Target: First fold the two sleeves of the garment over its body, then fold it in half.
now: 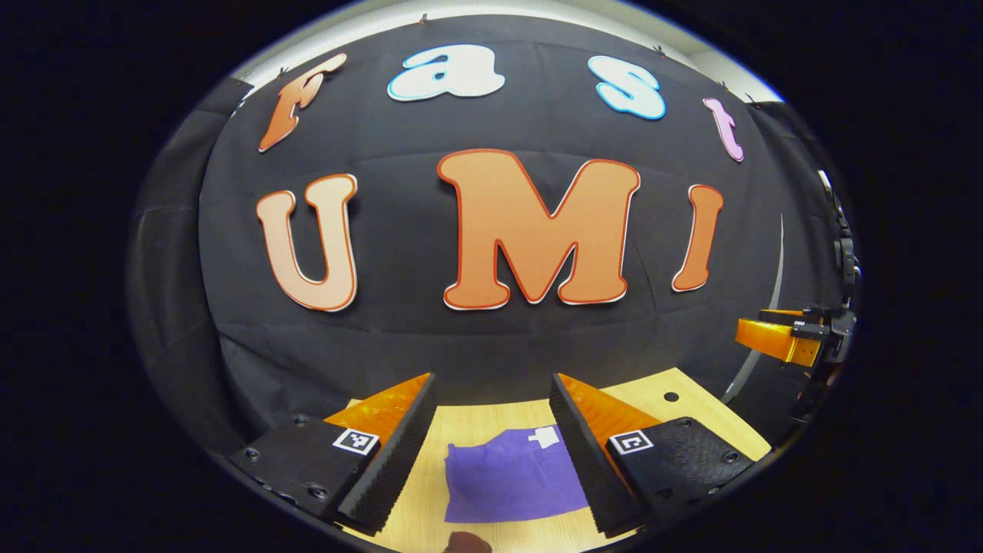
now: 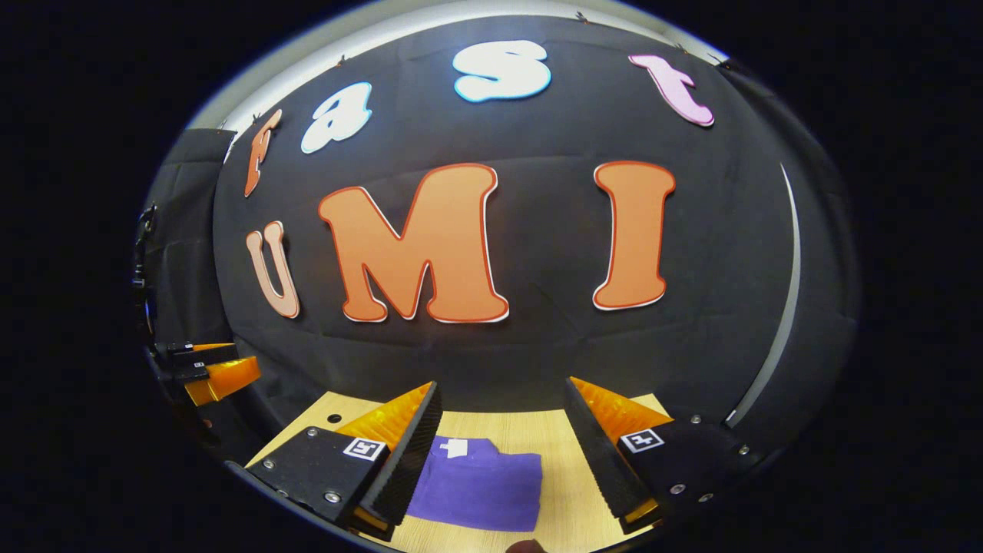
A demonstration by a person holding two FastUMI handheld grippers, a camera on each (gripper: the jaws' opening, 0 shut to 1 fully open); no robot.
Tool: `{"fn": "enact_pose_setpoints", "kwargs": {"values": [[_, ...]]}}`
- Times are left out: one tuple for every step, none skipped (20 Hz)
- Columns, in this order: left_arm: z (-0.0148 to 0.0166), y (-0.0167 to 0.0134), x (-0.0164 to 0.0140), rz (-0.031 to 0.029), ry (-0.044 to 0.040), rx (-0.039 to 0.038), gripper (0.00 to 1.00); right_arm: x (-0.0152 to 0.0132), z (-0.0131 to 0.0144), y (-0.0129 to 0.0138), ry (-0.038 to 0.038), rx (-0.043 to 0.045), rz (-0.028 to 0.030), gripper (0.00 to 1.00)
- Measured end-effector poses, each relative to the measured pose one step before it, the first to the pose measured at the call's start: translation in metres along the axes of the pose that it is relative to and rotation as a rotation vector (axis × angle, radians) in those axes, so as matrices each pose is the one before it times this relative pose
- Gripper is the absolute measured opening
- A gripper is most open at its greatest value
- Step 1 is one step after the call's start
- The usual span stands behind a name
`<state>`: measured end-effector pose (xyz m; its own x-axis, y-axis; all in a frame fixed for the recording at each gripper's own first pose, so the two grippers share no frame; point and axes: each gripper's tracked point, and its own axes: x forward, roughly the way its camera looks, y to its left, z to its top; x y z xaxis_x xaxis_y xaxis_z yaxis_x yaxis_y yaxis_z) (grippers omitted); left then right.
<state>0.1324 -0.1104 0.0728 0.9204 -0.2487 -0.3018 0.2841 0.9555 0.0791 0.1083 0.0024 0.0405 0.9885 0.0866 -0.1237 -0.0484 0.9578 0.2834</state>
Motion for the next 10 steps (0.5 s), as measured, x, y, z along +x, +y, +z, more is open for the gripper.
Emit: {"fn": "enact_pose_setpoints", "kwargs": {"values": [[0.00284, -0.00136, -0.0091, 0.00732, -0.03358, -0.00077, 0.93, -0.00686, 0.00422, 0.00156, -0.0286, -0.02052, -0.0119, 0.95], [0.00412, -0.00206, -0.00659, -0.00109, -0.02775, 0.00238, 0.93, -0.00479, 0.00518, 0.00409, -0.03275, -0.01997, -0.00396, 0.95], [0.00274, 0.00042, -0.00885, 0.01096, -0.02839, 0.00572, 0.93, -0.00636, 0.00147, 0.00468, -0.02035, -0.02215, -0.00202, 0.95], [0.0031, 0.0004, -0.00642, 0.00932, -0.02536, 0.00203, 0.93, -0.00505, 0.00117, 0.00562, -0.02068, -0.02004, 0.00136, 0.95], [0.00481, -0.00027, -0.00572, 0.00683, -0.02648, -0.0045, 0.93, -0.00455, 0.00059, 0.00406, -0.01337, -0.01659, -0.00236, 0.95], [0.00172, -0.00147, -0.00594, 0.00381, -0.01628, -0.00955, 0.93, -0.0047, 0.00125, 0.00609, -0.01583, -0.01109, 0.00003, 0.95], [0.00054, -0.00116, -0.00536, -0.00115, -0.02356, -0.00735, 0.93, -0.00391, 0.00078, 0.00328, -0.01343, -0.01202, -0.00199, 0.95], [0.00064, 0.00027, -0.00489, 0.00761, -0.01103, -0.00061, 0.94, -0.00282, 0.00017, 0.00371, -0.01326, -0.00998, -0.00709, 0.95], [0.00115, 0.00024, -0.0036, -0.00576, -0.02285, -0.00266, 0.93, -0.00348, 0.0006, 0.00312, -0.01749, -0.00863, -0.00562, 0.95], [-0.00146, -0.00037, -0.00452, 0.0071, -0.00799, 0.00101, 0.94, -0.00303, -0.00062, 0.00071, -0.01152, -0.00705, -0.00931, 0.95]]}}
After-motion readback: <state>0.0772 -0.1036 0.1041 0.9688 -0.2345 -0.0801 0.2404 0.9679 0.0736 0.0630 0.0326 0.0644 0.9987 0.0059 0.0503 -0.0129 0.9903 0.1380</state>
